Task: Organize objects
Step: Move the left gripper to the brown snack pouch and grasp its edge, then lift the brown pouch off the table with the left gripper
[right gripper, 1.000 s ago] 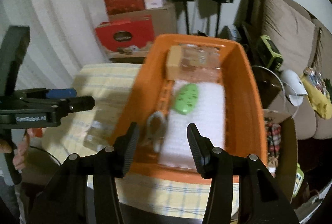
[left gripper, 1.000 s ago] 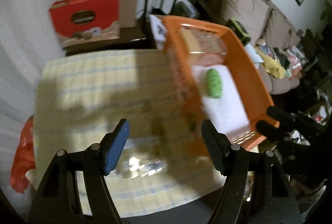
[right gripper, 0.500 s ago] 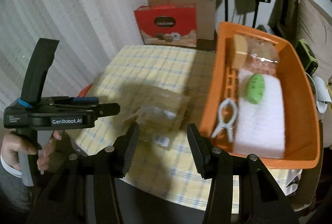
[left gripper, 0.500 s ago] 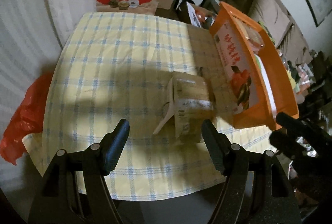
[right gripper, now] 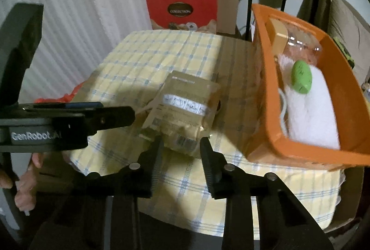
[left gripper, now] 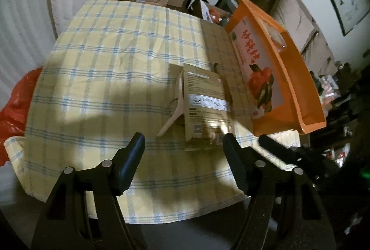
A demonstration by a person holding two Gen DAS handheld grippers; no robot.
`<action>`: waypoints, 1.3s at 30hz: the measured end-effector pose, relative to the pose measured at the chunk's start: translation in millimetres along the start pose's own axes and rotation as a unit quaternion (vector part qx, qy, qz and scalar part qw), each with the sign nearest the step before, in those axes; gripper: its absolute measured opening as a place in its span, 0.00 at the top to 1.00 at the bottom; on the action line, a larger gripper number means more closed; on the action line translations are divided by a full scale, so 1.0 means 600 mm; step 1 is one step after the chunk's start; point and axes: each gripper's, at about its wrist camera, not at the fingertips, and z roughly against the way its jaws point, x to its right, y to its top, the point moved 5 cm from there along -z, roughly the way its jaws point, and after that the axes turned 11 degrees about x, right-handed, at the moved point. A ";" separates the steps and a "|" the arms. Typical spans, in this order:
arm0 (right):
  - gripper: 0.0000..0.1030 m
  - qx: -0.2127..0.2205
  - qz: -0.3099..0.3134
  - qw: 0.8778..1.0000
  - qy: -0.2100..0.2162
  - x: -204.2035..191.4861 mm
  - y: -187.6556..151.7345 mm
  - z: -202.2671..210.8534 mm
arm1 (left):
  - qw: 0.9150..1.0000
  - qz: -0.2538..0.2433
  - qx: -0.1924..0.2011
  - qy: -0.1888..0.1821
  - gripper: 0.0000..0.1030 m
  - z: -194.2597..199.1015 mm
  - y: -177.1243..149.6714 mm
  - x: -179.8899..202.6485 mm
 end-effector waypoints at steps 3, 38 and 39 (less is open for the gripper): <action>0.70 0.001 -0.015 1.000 -0.008 0.006 -0.013 -0.013 | 1.000 0.007 -0.003 -0.013 0.48 -0.012 -0.003 0.002; 0.72 -0.021 -0.083 0.996 0.006 0.047 -0.032 -0.073 | 0.997 0.048 -0.036 -0.056 0.73 -0.104 -0.026 0.012; 0.75 -0.023 -0.086 0.996 0.012 0.046 -0.033 -0.073 | 0.996 0.052 -0.034 -0.057 0.75 -0.104 -0.026 0.010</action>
